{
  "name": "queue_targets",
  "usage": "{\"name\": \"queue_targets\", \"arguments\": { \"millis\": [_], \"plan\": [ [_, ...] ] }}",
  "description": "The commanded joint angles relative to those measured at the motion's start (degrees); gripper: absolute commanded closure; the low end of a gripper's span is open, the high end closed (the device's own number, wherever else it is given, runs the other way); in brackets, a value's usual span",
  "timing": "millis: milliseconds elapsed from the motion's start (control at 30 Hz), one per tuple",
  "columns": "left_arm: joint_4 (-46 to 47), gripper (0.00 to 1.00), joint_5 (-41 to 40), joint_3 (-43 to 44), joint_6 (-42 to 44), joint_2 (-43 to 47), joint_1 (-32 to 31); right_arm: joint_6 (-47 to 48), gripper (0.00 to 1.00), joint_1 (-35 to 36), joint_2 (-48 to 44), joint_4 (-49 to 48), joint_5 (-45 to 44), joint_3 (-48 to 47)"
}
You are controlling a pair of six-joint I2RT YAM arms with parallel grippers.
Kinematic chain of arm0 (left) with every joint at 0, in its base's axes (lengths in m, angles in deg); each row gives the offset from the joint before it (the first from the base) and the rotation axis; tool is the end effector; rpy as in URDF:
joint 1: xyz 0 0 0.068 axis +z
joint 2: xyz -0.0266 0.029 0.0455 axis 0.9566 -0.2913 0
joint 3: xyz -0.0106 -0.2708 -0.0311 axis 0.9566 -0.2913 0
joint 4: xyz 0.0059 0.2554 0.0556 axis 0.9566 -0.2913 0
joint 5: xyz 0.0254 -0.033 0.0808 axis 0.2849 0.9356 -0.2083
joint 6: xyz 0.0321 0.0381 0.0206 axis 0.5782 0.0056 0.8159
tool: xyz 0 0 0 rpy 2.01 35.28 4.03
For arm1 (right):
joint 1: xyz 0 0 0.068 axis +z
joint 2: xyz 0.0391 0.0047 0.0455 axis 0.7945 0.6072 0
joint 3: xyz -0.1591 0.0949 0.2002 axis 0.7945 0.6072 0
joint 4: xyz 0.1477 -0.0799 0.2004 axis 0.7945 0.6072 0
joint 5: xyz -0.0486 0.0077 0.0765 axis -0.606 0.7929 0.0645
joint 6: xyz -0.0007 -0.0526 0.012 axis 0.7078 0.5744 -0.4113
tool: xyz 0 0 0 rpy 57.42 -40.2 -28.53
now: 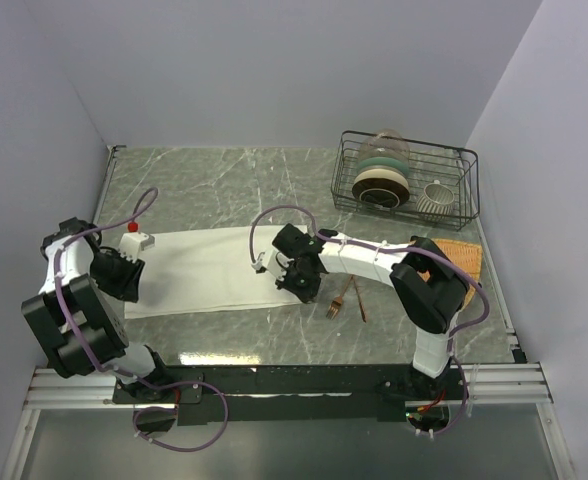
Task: Fold the napkin into a case and place the utensils inside
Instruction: Fold and flatten the napkin at the center of the board.
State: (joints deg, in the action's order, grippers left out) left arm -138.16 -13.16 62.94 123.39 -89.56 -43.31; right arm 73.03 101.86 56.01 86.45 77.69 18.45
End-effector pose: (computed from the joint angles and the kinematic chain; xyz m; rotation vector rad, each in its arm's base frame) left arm 0.2125 0.1073 0.2077 0.6912 2.7554 -0.3142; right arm 0.2247 0.2721 0.1691 -1.7618 2.3054 0.3844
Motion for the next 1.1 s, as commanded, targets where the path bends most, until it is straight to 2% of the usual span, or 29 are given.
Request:
{"name": "queue_targets", "arguments": {
  "millis": [0, 233, 467, 567, 733, 800, 1067],
  "plan": [
    [1.94, 0.59, -1.41, -0.31, -2.67, 1.86, 1.09, -0.08, 1.0, 0.05, 0.57, -0.42, -0.34, -0.4],
    [5.8, 0.6, -3.96, -4.61, -6.18, 2.21, 1.79, -1.31, 1.0, 0.14, 0.92, -0.77, 0.18, -0.4],
    [6.42, 0.61, -5.46, -5.32, -7.16, 2.3, 2.76, -2.1, 1.0, 0.14, 1.1, -0.86, -0.17, -0.58],
    [5.81, 0.61, -5.9, -5.41, -5.58, 2.82, 3.02, -2.28, 1.0, 0.05, 1.18, -0.95, -0.43, -0.58],
    [4.93, 0.59, -5.99, -5.5, 2.32, 4.14, 3.02, -2.46, 1.0, 0.14, 1.27, -1.12, -0.26, -0.23],
    [4.32, 0.59, -5.55, -4.89, 5.74, 3.1, 3.02, -2.37, 1.0, 0.14, 1.45, -0.95, -0.34, -0.23],
    [0.36, 0.61, -4.93, -1.63, 10.51, -0.87, 2.76, -1.75, 1.0, 0.14, 2.32, -0.16, -0.69, -1.46]
  ]
}}
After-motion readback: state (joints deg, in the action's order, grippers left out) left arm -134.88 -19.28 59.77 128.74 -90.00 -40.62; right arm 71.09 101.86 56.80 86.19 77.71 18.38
